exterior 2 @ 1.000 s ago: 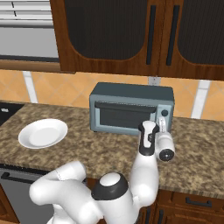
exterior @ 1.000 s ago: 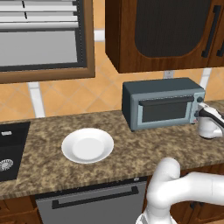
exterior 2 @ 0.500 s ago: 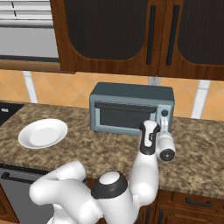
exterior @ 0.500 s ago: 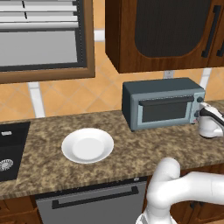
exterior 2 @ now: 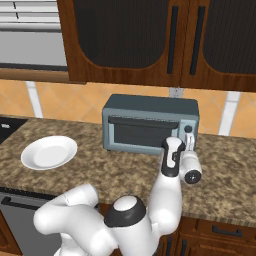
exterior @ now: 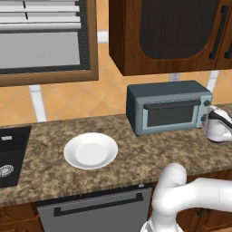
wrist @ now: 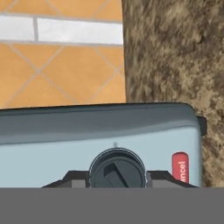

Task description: Pick up the kebab skewer and baguette bread, and place them inside the toaster oven. Close the toaster oven door and start by setting the timer.

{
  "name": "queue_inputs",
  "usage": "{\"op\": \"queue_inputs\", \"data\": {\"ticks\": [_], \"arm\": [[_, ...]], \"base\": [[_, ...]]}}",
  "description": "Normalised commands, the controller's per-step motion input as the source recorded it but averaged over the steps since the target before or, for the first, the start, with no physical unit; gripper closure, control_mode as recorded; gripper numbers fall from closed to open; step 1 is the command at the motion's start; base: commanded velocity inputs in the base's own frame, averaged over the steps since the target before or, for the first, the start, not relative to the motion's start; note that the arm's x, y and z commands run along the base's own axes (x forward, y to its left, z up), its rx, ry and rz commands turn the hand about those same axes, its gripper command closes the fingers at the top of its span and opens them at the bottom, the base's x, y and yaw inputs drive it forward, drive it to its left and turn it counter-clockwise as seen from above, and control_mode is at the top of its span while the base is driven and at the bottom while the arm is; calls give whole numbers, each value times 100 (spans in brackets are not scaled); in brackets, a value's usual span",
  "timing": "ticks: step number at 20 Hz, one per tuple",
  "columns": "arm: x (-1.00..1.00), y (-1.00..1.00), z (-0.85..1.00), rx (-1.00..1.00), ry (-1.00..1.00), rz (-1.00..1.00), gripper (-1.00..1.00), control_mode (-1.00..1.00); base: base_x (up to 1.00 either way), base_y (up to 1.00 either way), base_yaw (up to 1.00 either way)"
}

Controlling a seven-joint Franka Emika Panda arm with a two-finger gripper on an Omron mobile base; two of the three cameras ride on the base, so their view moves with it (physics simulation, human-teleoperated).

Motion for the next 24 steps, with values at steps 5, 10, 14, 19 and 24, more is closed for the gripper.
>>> {"op": "queue_inputs", "data": {"ticks": [5,10,14,19,24], "arm": [[23,-5,0,16,0,-5,100,-100],[8,-19,0,18,0,-4,100,-100],[4,-44,0,14,0,-5,100,-100],[12,-66,-1,5,0,-9,100,-100],[19,-78,-18,2,0,-12,100,-100]], "base": [[0,0,0],[0,0,0],[0,0,0],[0,0,0],[0,0,0]]}}
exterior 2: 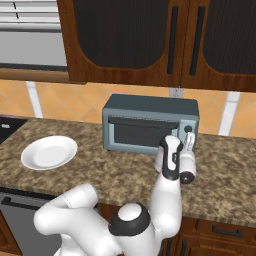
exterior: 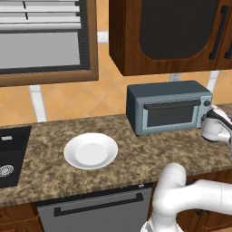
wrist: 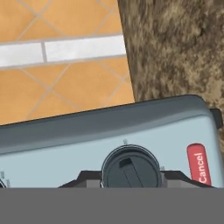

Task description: Pick up the kebab skewer and baguette bread, and place them inside the toaster oven. Close the toaster oven door and start by setting the timer.

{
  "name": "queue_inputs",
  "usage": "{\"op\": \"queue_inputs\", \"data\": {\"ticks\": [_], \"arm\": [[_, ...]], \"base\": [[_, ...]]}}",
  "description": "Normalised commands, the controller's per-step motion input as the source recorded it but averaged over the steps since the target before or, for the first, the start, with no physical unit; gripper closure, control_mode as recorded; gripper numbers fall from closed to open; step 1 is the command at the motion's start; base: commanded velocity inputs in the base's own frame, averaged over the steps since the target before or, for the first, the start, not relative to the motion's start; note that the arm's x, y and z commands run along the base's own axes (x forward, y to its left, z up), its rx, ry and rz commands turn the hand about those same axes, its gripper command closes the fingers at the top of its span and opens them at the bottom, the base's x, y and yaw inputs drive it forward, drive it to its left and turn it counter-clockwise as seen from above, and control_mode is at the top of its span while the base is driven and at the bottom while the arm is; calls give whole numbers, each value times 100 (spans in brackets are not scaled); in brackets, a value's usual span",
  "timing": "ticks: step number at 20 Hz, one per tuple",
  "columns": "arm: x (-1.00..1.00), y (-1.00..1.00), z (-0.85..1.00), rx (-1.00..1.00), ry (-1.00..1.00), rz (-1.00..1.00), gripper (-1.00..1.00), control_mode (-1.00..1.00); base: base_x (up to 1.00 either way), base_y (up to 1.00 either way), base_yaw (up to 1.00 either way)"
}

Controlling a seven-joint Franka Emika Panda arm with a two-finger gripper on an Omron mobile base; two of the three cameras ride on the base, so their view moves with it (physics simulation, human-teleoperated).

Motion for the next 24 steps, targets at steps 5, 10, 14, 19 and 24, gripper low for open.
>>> {"op": "queue_inputs", "data": {"ticks": [5,10,14,19,24], "arm": [[11,-100,-32,4,0,-9,100,-100],[7,-100,-23,7,0,-7,100,-100],[9,-99,-17,8,1,-9,100,-100],[2,-67,-15,11,3,-19,100,-100],[0,-71,-18,18,3,-23,100,-100]], "base": [[0,0,0],[0,0,0],[0,0,0],[0,0,0],[0,0,0]]}}
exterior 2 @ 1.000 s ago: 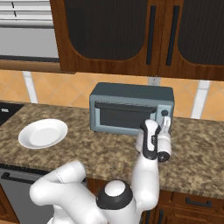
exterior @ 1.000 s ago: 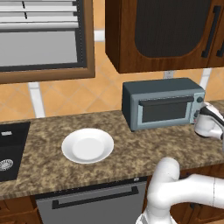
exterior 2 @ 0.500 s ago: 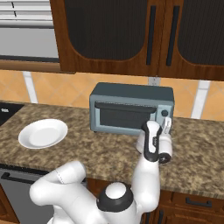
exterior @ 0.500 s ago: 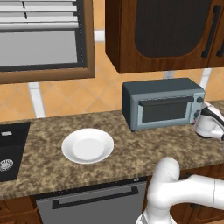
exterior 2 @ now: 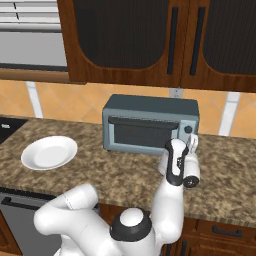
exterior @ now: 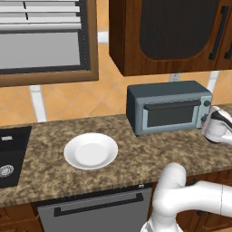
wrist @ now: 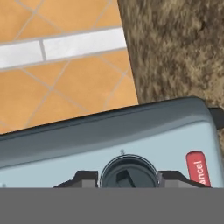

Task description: Pick up the kebab skewer and baguette bread, and place them inside the toaster oven. Close the toaster oven door and start by setting the timer.

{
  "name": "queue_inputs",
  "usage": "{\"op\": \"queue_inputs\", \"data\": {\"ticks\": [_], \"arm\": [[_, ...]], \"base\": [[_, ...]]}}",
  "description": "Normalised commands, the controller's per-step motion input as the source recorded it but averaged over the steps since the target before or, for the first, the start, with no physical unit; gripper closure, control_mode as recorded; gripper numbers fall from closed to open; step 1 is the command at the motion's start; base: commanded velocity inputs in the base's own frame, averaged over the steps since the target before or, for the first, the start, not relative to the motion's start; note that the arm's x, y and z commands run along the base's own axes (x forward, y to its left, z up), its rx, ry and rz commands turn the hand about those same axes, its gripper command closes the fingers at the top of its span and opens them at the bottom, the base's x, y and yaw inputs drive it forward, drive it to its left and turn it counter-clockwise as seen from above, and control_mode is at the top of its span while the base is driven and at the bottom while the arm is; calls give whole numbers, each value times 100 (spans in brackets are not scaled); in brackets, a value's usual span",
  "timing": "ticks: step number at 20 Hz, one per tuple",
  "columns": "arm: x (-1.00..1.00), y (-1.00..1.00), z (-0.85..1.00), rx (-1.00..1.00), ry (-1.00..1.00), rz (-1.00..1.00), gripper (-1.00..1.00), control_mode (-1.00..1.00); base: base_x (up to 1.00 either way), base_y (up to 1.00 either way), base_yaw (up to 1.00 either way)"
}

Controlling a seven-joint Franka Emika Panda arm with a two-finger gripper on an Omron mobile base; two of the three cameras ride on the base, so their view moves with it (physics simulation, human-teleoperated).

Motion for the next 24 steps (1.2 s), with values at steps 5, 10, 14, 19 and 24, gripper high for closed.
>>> {"op": "queue_inputs", "data": {"ticks": [5,10,14,19,24], "arm": [[2,-56,-14,20,5,-31,100,-100],[3,-14,-15,17,3,-37,100,-100],[0,-13,-14,19,1,-39,100,-100],[0,-11,-8,20,1,-38,100,-100],[0,-31,0,22,0,-28,100,-100]], "base": [[0,0,0],[0,0,0],[0,0,0],[0,0,0],[0,0,0]]}}
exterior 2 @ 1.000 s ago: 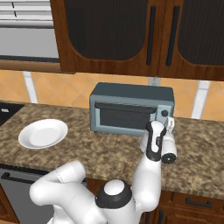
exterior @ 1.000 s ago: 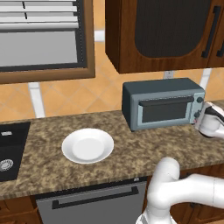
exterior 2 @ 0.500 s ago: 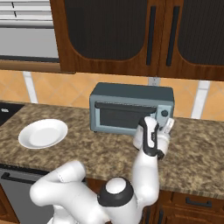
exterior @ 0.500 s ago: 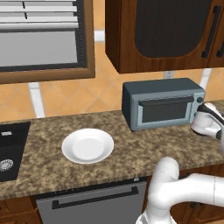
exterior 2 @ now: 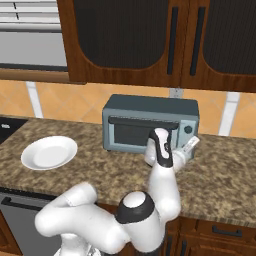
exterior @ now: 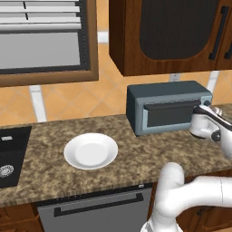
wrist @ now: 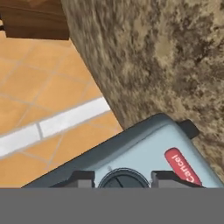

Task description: Pick up the kebab skewer and baguette bread, and place them inside the toaster oven. Close the toaster oven door and start by setting the timer.

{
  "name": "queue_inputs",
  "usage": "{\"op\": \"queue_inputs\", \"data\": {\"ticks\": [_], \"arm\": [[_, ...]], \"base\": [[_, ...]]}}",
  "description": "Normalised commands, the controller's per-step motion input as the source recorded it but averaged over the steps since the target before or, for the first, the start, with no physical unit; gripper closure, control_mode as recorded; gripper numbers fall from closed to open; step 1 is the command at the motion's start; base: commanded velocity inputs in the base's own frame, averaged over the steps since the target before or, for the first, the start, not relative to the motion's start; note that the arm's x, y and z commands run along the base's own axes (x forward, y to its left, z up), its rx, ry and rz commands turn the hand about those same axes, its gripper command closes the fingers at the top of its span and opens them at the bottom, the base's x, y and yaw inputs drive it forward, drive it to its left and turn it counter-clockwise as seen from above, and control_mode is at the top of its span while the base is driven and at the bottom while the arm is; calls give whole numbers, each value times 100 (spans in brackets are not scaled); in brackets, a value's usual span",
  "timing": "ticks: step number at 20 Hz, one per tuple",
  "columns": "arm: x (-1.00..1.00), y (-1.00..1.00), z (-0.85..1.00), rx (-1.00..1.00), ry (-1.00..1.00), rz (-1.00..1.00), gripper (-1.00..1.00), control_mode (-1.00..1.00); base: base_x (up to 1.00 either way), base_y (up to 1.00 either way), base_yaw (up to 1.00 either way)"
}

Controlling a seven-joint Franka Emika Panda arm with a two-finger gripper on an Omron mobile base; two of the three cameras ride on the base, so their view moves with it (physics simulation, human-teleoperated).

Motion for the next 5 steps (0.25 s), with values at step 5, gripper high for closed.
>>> {"op": "queue_inputs", "data": {"ticks": [5], "arm": [[-3,-58,-2,24,0,-16,100,-100]], "base": [[0,0,0]]}}
